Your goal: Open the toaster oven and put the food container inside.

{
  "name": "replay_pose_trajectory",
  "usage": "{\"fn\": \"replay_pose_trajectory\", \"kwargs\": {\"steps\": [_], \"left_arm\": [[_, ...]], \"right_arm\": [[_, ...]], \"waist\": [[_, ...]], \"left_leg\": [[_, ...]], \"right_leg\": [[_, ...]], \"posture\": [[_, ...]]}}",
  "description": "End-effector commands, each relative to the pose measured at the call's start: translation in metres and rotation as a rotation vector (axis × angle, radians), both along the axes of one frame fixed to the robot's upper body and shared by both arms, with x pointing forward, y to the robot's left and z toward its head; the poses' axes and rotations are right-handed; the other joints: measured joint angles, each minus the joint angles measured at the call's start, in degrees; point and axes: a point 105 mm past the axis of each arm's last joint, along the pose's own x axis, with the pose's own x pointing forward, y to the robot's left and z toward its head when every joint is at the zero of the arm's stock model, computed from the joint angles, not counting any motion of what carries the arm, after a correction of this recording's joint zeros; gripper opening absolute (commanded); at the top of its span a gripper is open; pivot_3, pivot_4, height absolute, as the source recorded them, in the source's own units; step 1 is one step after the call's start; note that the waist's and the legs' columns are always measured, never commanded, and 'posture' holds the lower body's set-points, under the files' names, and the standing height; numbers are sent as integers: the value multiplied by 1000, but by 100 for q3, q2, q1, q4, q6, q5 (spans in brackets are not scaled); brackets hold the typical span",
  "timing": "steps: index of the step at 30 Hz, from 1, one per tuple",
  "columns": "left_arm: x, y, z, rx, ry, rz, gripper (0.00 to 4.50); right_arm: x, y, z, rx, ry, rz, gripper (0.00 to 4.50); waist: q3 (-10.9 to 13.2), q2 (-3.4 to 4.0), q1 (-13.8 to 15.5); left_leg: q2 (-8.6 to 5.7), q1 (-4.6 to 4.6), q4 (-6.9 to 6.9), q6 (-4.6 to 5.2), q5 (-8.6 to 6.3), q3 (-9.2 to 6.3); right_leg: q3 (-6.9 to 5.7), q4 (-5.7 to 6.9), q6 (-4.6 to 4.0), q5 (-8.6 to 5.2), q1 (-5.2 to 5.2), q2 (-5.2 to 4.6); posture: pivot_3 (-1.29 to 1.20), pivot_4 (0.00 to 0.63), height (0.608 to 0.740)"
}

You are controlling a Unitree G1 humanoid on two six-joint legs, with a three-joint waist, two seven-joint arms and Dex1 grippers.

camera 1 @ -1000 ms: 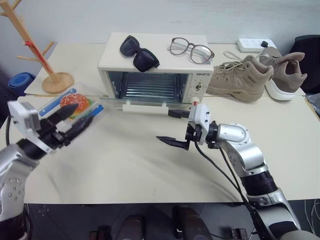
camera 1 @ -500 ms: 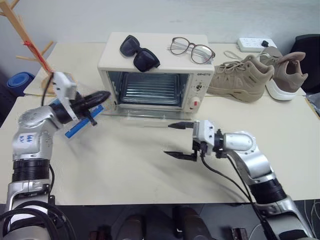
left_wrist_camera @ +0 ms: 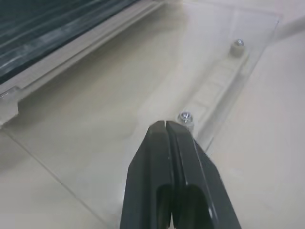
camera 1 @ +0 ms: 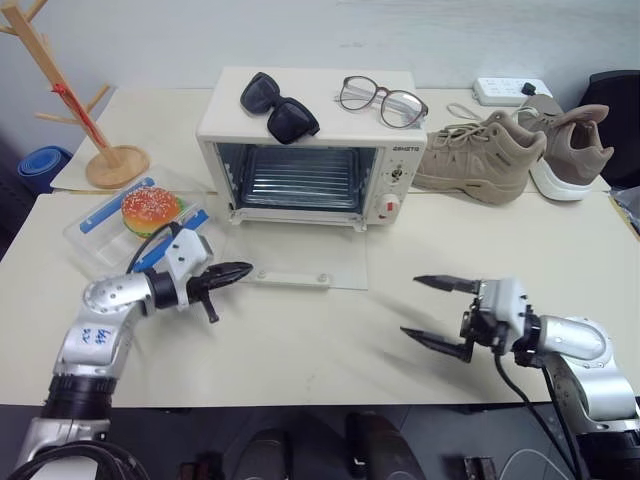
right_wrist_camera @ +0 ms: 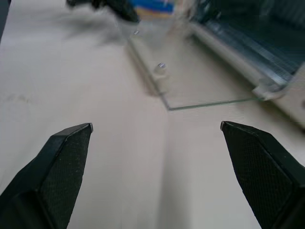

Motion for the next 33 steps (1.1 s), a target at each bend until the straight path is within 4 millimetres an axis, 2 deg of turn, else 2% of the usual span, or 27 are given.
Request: {"fn": "replay_pose_trajectory", "kwargs": {"steps": [1,3,6,9,11,13,15,17,21,24,26,27,31,33], "left_arm": [[-7,15,21,-105,-91,116,411],[-19,26,29,-179,-112,158,864],[-36,47,31,-220,-90,232,1779],[-61,81,43,-283,-105,413,2704],[-87,102,44,-303,-101,534,3309],[-122,141,36,-333,-99,785,3874],[-144,167,30,-324,-102,957,4486],[-153,174,26,-317,-95,1024,4486],[-143,177,29,-371,-105,1089,4486],[-116,175,44,-484,-101,1072,4486],[-93,173,52,-593,6,1041,4486],[-86,172,48,-602,98,1046,4486],[-58,192,58,-555,240,1150,4486],[-49,195,60,-523,304,1162,4486]], "right_arm": [[-5,1,21,84,-17,37,4500],[2,6,31,113,-92,29,4500],[1,14,33,130,-86,84,4500],[5,25,39,153,-138,119,4500],[10,32,46,188,-177,128,4500],[12,44,53,229,-208,163,4500],[12,52,56,252,-224,188,4500],[13,57,58,262,-255,197,4500],[13,64,56,261,-274,227,4500],[14,65,50,249,-279,232,4500],[15,61,47,238,-276,227,4500],[16,59,47,233,-277,225,4500],[16,55,45,219,-281,218,4500],[16,54,44,211,-286,214,4500]], "waist": [[0,0,-5],[0,0,-32],[-1,1,-4],[-1,-1,3],[-1,-2,-3],[-1,-1,-52],[-2,0,-26],[-4,-6,43],[-5,-7,199],[-6,-8,247],[-7,-11,253],[-7,-11,238],[-5,-7,103],[-5,-7,64]], "left_leg": [[2,0,0,0,0,-2],[4,0,-1,-1,0,-1],[10,1,-2,-6,0,-6],[10,-3,-4,-6,0,-17],[9,-4,-5,-5,-1,-17],[10,-3,-5,-5,-3,-15],[12,4,-14,-5,-9,-12],[14,0,-12,-7,-8,-24],[-6,9,-6,-1,-4,-50],[-14,34,-7,2,-3,-71],[-14,51,-11,-1,-6,-80],[-14,51,-10,-1,-5,-87],[-20,51,-19,-5,-7,-87],[-18,52,-23,-10,-6,-86]], "right_leg": [[0,0,0,0,0,-1],[1,0,0,0,-1,0],[-3,-5,-3,-2,-2,3],[-9,-11,-7,-4,2,0],[-8,-19,-7,-4,2,-2],[-6,-25,-7,-4,4,-4],[-5,-32,-8,-5,6,-3],[-17,-33,-12,-6,7,2],[-38,-36,-13,-6,33,-22],[-57,-52,-13,-5,73,-34],[-68,-56,-15,-7,93,-35],[-74,-55,-15,-7,95,-35],[-73,-54,-14,-7,92,-36],[-75,-52,-13,-8,89,-27]], "posture": [[0,150,740],[0,150,740],[0,150,740],[0,150,740],[0,150,740],[0,150,740],[0,150,740],[0,150,740],[0,150,740],[0,150,740],[0,150,740],[0,150,740],[0,150,740],[0,150,740]]}}
